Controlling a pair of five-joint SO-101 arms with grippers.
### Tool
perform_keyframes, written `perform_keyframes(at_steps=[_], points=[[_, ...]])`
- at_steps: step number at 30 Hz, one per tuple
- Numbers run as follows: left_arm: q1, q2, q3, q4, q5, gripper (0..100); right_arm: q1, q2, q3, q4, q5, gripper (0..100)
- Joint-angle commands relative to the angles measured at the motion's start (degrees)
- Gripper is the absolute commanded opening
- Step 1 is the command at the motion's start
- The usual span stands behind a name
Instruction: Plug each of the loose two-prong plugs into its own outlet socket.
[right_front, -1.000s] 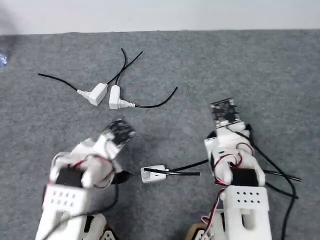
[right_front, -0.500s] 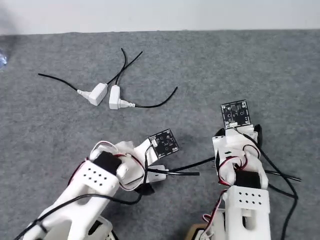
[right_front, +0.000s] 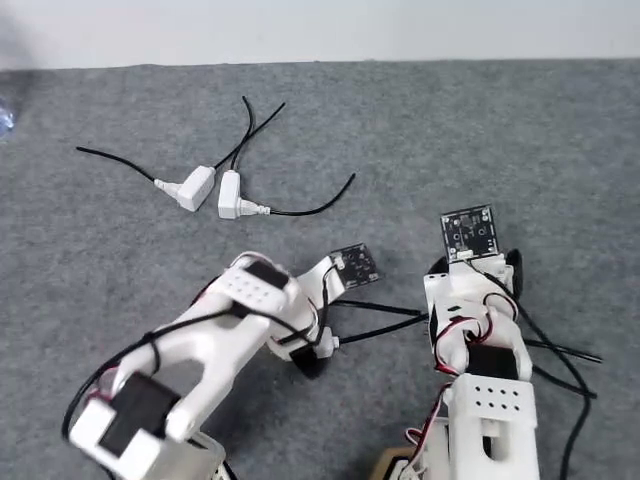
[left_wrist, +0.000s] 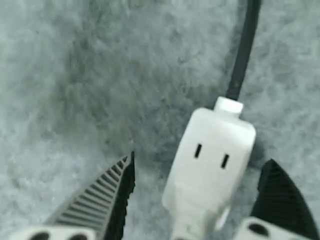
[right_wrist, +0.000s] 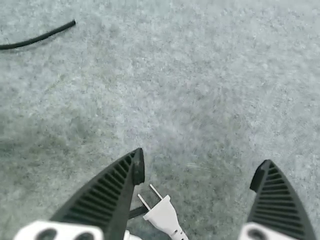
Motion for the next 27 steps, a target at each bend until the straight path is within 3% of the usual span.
perform_keyframes(at_steps=[1,8,14,22,27], points=[[0.5,4.5,-5.8,3.8,-0.4,31,0.7,-0.7,-0.5,-1.4,-0.3,33.5],[1.0,5.5,-6.7,5.2,-5.2,1,0.7,-0.7,-0.4,-1.4,-0.3,33.5],[-0.1,5.3,-8.8,5.5,-5.4,1,0.7,-0.7,-0.4,-1.5,-0.3,33.5],[-8.6,-8.4,-28.7,24.5,-3.4,1,-0.2,-0.7,-0.3,-1.5,-0.1,33.5],[-15.6,-14.8,-39.5,26.7,-3.4,1,-3.1,-0.7,1.1,-1.6,3.9,33.5]])
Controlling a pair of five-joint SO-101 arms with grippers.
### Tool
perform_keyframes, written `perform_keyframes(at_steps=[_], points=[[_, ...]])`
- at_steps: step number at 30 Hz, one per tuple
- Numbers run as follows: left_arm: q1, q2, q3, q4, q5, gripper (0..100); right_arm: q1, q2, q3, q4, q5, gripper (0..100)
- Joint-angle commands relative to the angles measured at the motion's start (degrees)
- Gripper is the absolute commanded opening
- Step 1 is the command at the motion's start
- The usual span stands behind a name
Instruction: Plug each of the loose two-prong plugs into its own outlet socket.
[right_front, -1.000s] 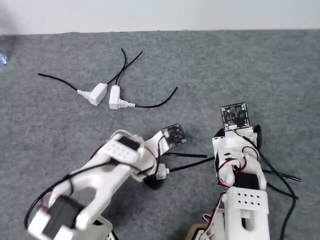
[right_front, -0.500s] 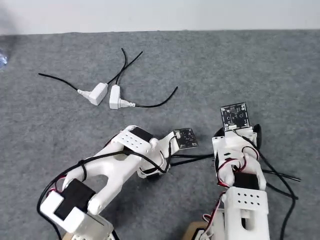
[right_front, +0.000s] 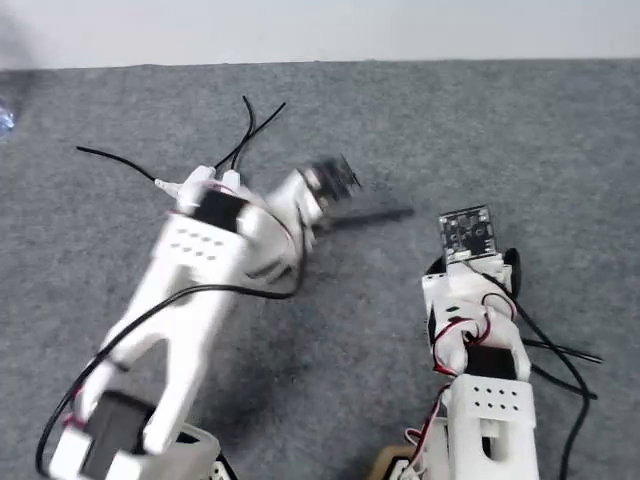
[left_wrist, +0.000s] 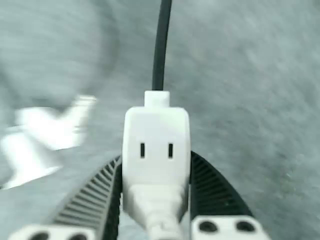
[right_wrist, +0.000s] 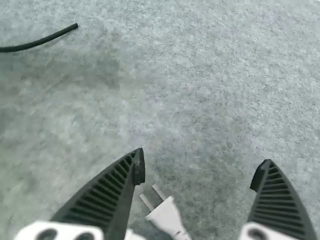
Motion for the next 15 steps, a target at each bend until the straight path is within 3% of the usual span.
perform_keyframes(at_steps=[1,7,10,15], points=[[-7.4,-5.2,-11.6,0.6,1.0,1,-1.5,-0.7,-0.1,-1.5,2.2,33.5],[-18.6,9.0,-16.6,-12.6,3.8,1,-1.7,-0.7,0.1,-1.5,2.3,33.5],[-19.2,18.7,-18.4,-18.0,4.8,1,-1.8,-0.7,0.2,-1.5,2.3,33.5],[-18.6,32.1,-28.2,-18.5,5.1,1,-1.8,-0.7,0.2,-1.5,2.3,33.5]])
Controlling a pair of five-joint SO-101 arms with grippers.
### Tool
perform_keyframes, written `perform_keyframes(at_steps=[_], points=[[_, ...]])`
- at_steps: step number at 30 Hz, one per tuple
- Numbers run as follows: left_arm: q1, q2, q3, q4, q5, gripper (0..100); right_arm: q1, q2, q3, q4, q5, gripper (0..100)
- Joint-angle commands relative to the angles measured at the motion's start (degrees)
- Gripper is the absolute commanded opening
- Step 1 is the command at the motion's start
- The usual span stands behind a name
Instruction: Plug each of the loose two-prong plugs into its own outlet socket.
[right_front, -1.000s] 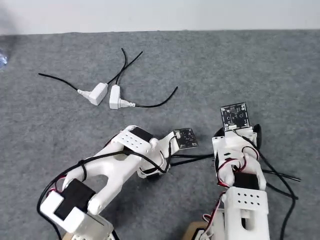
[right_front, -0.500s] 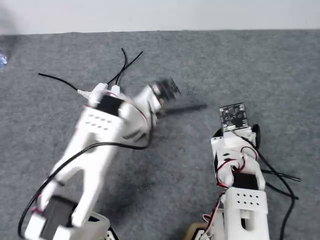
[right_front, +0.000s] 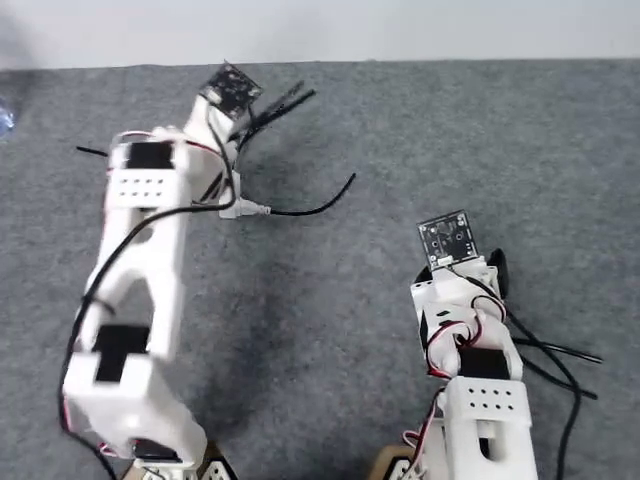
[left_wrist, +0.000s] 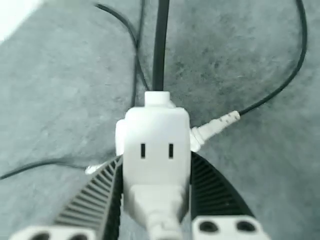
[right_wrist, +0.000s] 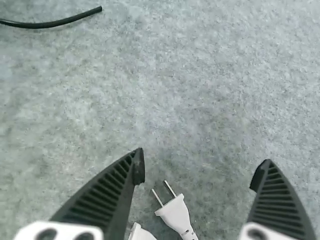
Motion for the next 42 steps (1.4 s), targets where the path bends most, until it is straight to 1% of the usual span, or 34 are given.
perform_keyframes(at_steps=[1,5,7,9,11,13,15,18,21,24,28,30,33,35,39,42], points=[[-0.5,10.3,-12.3,-2.0,1.2,1,-0.3,-0.7,-0.4,-1.5,0.7,33.5],[-3.0,18.7,-21.2,-1.7,5.5,1,-0.3,-0.7,-0.3,-2.3,0.8,33.5],[-4.2,21.2,-24.8,0.5,6.2,3,-0.3,-0.7,1.1,-4.3,0.8,33.5],[-5.0,22.3,-28.0,4.5,8.5,11,-0.3,-0.7,2.0,-6.1,0.8,33.5],[-5.8,22.4,-30.5,8.2,9.8,24,-0.3,-0.7,2.1,-6.4,0.8,33.5],[-6.5,22.4,-32.5,10.6,6.9,33,-0.4,-0.7,2.1,-6.4,0.8,33.5],[-7.0,22.3,-33.5,12.8,2.6,37,-0.4,-0.7,2.2,-6.4,0.8,33.5],[-7.2,22.2,-33.9,17.1,-0.2,38,-0.4,-0.7,2.2,-6.4,0.8,33.5],[-9.0,22.2,-35.6,21.9,-2.5,38,-0.4,-0.7,2.3,-6.4,0.8,33.5],[-15.7,21.6,-42.8,29.2,-6.5,38,-0.4,-0.7,2.3,-6.4,0.8,33.5],[-31.0,20.3,-55.5,37.0,-10.2,38,-0.4,-0.7,2.3,-6.4,0.8,33.5],[-39.5,20.4,-58.0,37.0,-12.8,38,-0.4,-0.7,2.3,-6.4,0.8,33.5],[-49.4,21.8,-56.0,36.9,-22.9,38,-1.5,-0.7,2.4,-6.4,0.9,33.5],[-54.1,23.4,-53.9,36.8,-27.4,38,-1.9,-0.7,2.6,-6.3,0.9,33.5],[-61.1,26.6,-53.1,36.7,-30.3,38,-2.2,-0.7,3.2,-6.4,2.6,33.5],[-64.4,30.2,-52.6,34.1,-34.3,38,-2.2,-0.7,3.3,-6.4,2.9,33.5]])
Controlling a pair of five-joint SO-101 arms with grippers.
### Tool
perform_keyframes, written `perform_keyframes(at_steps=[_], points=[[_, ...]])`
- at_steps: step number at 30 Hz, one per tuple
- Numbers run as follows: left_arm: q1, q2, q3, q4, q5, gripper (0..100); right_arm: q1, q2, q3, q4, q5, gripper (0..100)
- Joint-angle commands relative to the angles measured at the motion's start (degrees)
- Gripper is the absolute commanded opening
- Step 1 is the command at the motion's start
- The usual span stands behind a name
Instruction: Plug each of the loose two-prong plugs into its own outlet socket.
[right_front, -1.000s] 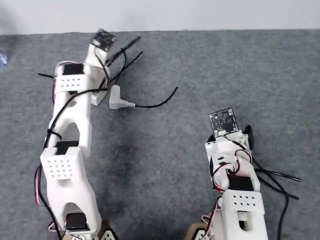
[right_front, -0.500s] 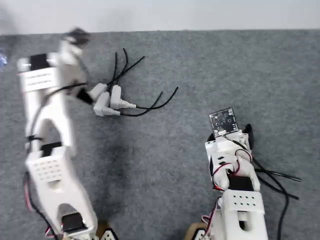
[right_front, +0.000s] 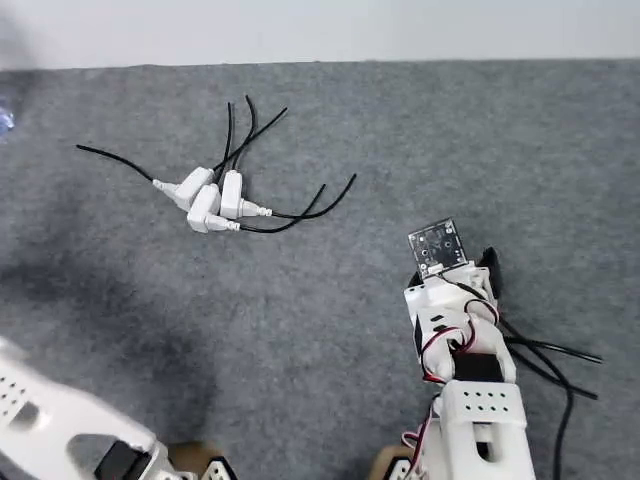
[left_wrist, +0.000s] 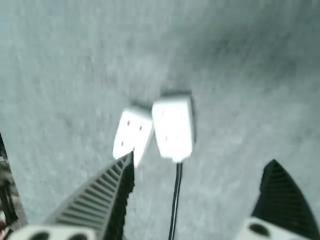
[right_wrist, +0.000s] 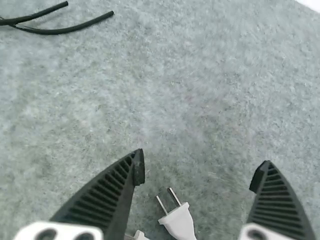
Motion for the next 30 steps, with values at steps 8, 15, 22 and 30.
perform_keyframes(at_steps=[8,15,22,30], points=[[-3.3,12.3,-0.5,-4.8,-4.9,38,-0.5,-0.7,-0.3,-1.3,1.0,33.5],[-1.8,14.5,-0.5,-8.9,-4.7,38,-0.5,-0.7,-0.3,-1.3,1.0,33.5],[-2.3,18.4,-0.5,-10.7,-4.7,38,-0.6,-0.7,-0.3,-1.3,1.0,33.5],[-2.3,19.1,-2.9,-10.3,-4.7,29,-0.6,-0.7,-0.3,-1.4,1.0,33.5]])
